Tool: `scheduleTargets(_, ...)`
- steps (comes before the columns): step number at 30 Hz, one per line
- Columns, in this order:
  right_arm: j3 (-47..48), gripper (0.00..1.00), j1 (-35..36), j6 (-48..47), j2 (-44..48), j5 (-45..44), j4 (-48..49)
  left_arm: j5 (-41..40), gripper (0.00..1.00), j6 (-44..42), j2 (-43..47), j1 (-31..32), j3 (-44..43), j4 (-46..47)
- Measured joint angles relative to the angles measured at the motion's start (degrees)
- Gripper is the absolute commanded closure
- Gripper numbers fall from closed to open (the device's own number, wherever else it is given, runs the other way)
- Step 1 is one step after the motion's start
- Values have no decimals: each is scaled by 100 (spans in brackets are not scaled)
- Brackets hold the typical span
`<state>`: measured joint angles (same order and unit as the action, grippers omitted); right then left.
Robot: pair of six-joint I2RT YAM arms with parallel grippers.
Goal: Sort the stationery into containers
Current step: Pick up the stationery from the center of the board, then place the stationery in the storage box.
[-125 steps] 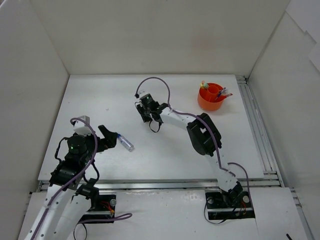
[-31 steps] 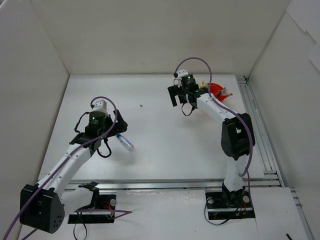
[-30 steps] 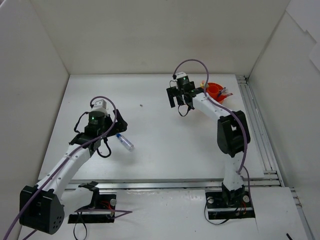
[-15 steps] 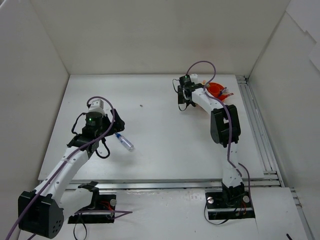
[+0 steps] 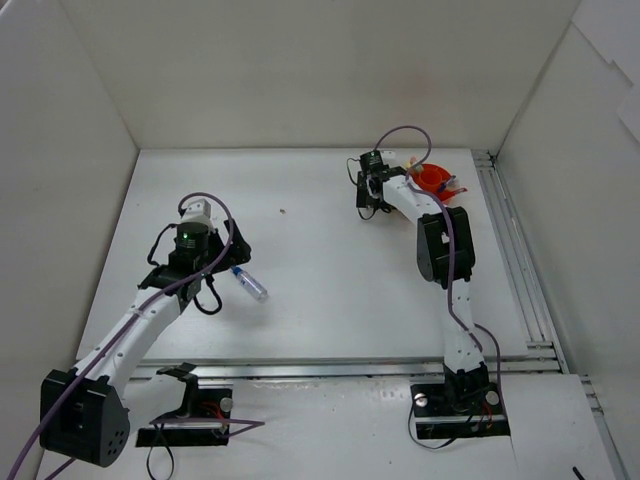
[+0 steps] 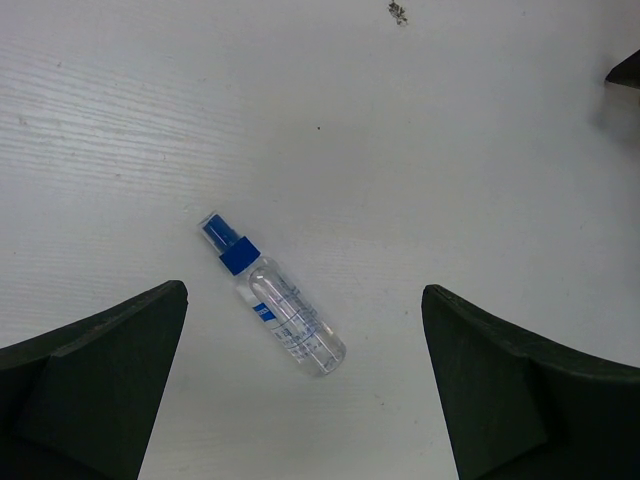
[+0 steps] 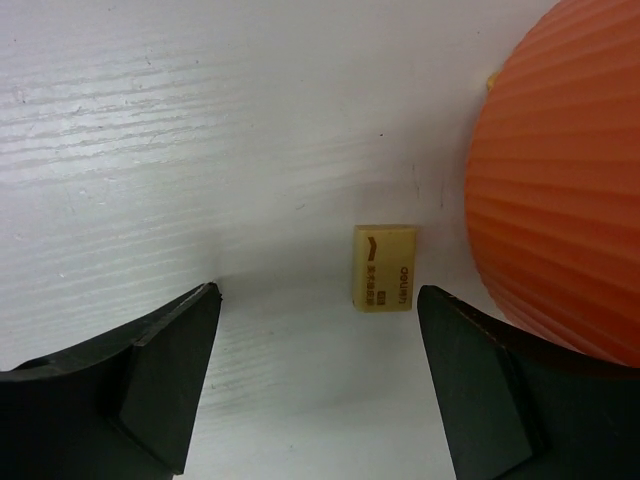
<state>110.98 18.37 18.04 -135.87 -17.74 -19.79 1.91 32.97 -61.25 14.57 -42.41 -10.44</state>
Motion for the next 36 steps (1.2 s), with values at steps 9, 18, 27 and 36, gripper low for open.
scheduleTargets(9,7,51,-304,249,-11,564,-15,2,0,-2,-79,0,0,-2)
scheduleTargets(18,13,99,-470,177,-33,1049,9,0,0,-11,-85,0,-2,-11)
scheduleTargets(27,-758,100,-278,-1008,774,1069,81,68,0,-109,-76,0,-35,-39)
scheduleTargets(36,-1119,98,-487,-2769,2463,1233,179,125,0,-138,66,0,-33,-46)
